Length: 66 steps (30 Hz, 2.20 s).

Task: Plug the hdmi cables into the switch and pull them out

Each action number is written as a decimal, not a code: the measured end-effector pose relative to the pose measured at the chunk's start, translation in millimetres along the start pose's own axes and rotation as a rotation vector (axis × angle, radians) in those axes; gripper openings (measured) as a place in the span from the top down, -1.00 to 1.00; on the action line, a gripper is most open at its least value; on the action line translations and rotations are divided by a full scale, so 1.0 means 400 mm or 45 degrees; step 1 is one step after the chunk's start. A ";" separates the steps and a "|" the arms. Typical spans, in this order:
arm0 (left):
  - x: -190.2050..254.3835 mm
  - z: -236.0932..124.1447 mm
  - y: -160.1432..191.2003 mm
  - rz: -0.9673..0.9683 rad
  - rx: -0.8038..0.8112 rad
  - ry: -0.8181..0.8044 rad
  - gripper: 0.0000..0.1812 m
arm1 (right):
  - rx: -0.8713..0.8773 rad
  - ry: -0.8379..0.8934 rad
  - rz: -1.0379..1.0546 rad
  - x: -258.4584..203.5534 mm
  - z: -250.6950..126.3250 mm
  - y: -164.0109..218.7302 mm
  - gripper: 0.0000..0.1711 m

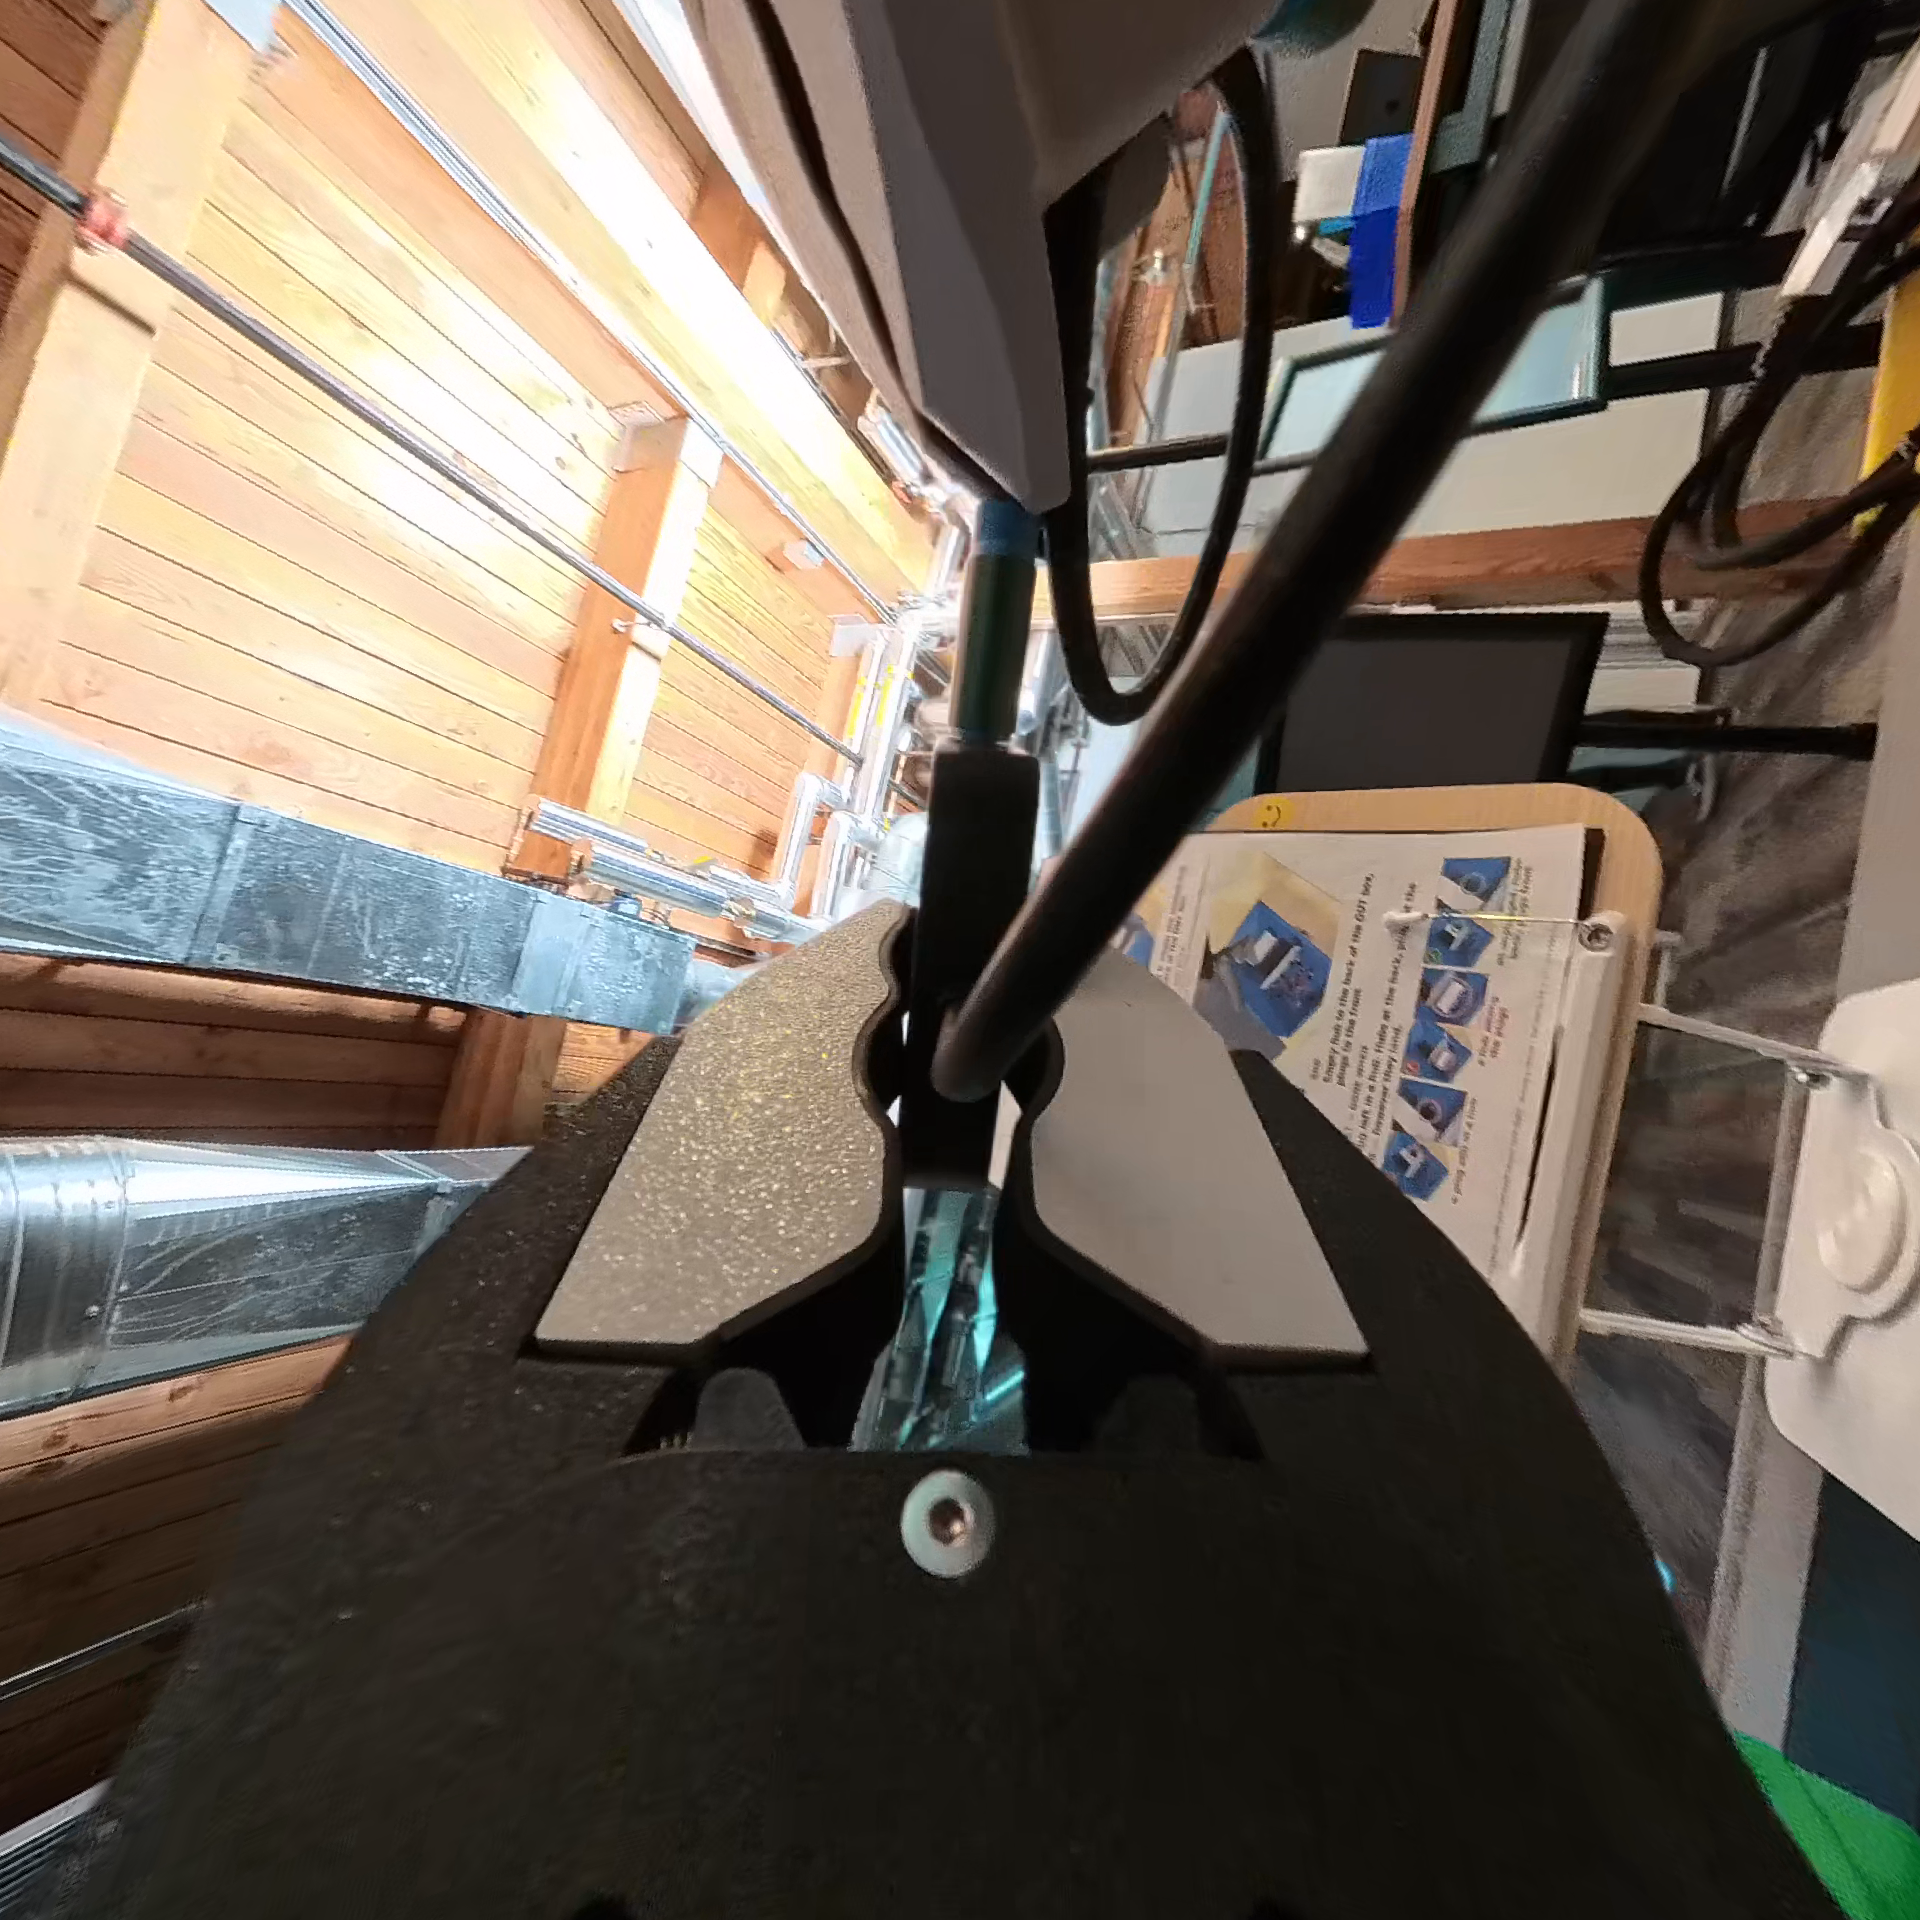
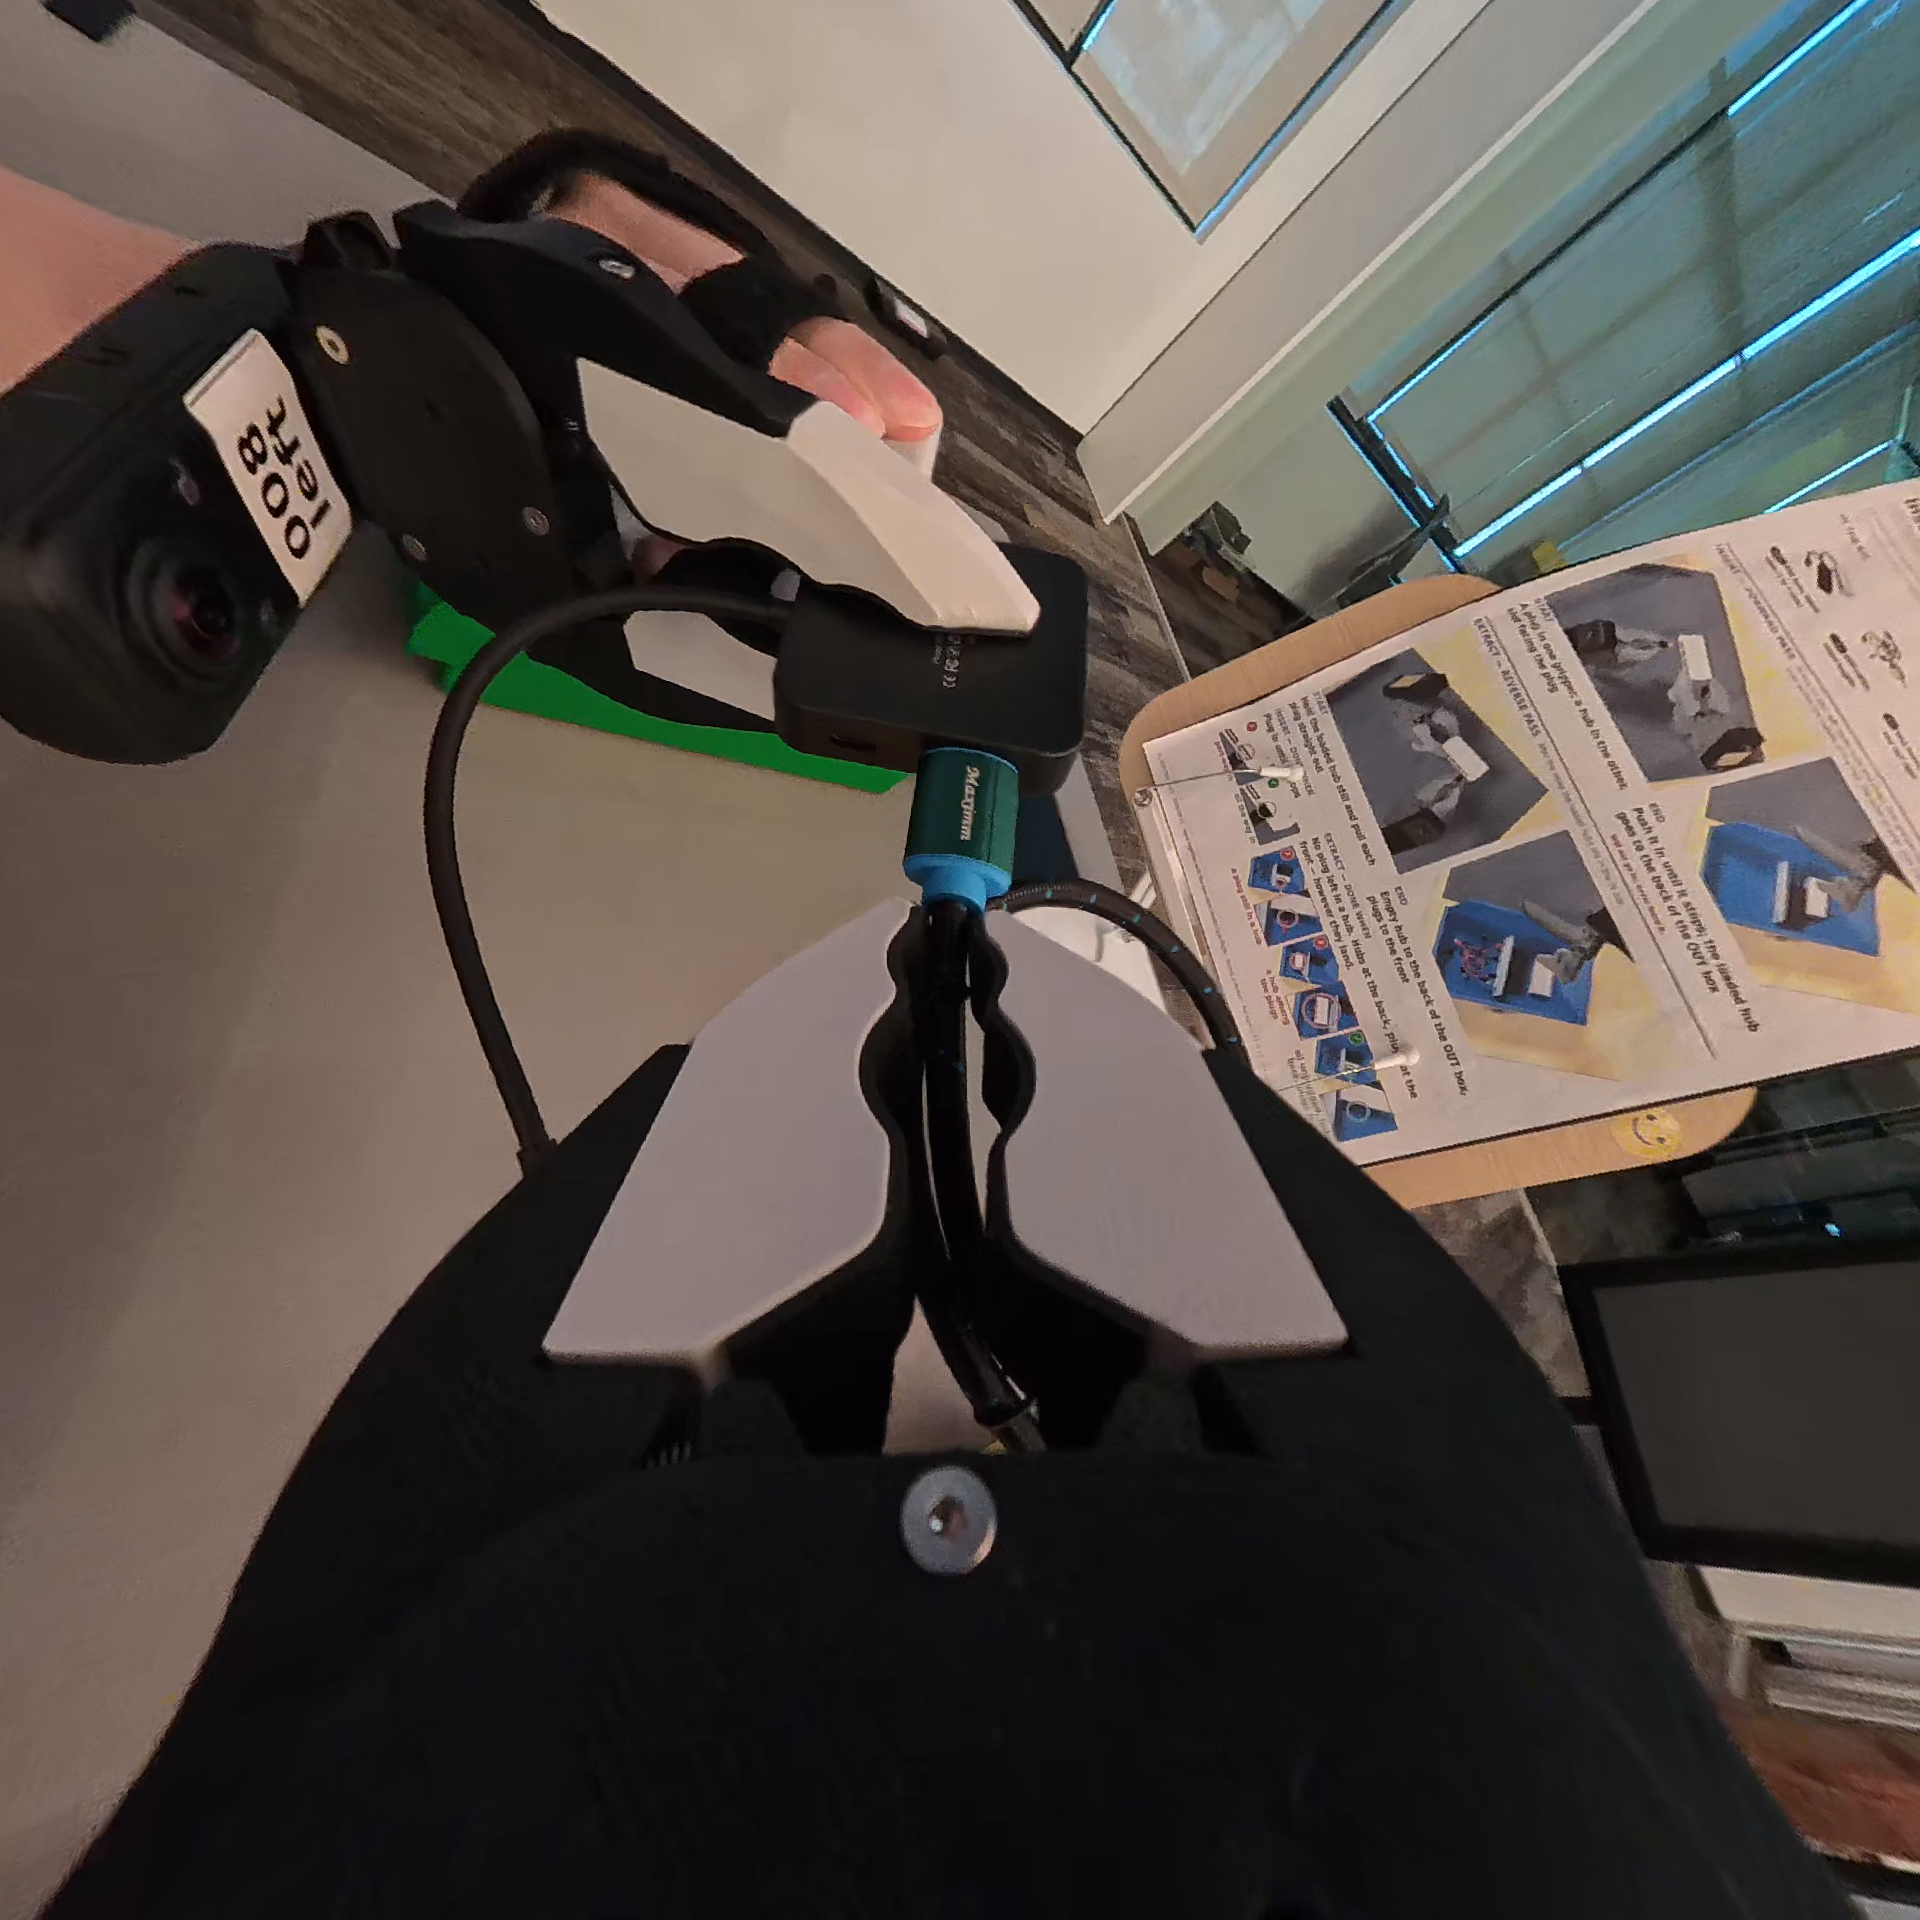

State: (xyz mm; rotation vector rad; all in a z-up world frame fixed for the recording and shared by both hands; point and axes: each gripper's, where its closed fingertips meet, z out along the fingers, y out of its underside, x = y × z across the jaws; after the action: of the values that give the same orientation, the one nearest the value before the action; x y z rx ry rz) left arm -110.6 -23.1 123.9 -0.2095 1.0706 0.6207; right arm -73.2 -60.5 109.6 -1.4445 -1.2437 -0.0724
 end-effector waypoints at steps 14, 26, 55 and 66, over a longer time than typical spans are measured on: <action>0.011 0.006 0.042 0.057 -0.094 0.082 0.85 | 0.053 0.195 -0.445 -0.014 0.022 -0.029 0.61; 0.183 -0.002 -0.013 -0.441 -0.093 0.711 0.85 | -0.081 0.123 -0.494 -0.035 0.114 0.046 0.58; 0.153 -0.015 0.096 -0.780 -0.342 0.813 0.72 | -0.255 0.312 -0.177 0.150 0.027 0.230 0.82; 0.154 -0.029 0.153 -0.695 -0.458 0.819 0.77 | -0.385 0.648 0.306 0.329 -0.180 0.481 0.82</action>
State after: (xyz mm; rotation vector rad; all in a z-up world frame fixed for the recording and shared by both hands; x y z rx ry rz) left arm -133.8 44.4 72.9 -1.0317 1.4294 0.2373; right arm 158.5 12.8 88.2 -1.6903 -0.6567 -0.4517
